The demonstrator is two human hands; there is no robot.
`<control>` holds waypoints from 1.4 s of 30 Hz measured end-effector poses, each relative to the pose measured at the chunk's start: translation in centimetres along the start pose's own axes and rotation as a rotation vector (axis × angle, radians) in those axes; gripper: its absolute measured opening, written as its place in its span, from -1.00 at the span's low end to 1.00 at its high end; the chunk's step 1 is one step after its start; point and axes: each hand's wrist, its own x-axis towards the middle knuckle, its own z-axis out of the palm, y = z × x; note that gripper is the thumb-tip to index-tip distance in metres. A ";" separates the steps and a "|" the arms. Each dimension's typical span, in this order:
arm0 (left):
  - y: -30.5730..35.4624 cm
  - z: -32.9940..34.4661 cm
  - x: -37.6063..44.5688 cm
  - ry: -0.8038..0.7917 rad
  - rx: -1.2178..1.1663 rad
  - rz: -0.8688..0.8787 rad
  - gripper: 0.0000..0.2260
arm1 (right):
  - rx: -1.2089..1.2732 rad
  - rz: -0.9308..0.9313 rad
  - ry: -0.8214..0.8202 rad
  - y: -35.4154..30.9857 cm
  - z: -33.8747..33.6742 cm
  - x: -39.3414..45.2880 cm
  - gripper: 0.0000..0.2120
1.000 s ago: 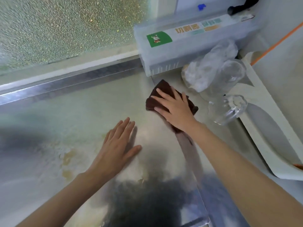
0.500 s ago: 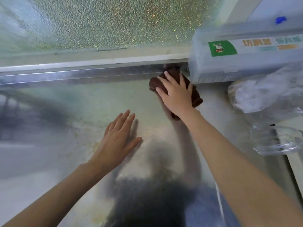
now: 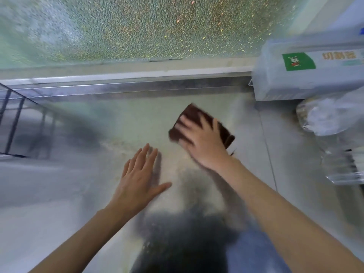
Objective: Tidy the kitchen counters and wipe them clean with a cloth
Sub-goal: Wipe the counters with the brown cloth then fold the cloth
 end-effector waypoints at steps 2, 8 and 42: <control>-1.6 0.0 -1.6 -0.066 0.067 -0.085 0.08 | -0.077 -0.165 -0.097 -0.8 0.6 -1.9 -0.55; -5.0 0.1 -3.9 -0.173 0.136 -0.225 0.14 | 0.081 0.430 0.150 -0.2 0.1 0.6 -0.58; -7.6 4.2 -12.5 -0.015 0.112 -0.178 0.02 | -0.174 0.368 0.180 -12.4 8.7 -21.8 -0.59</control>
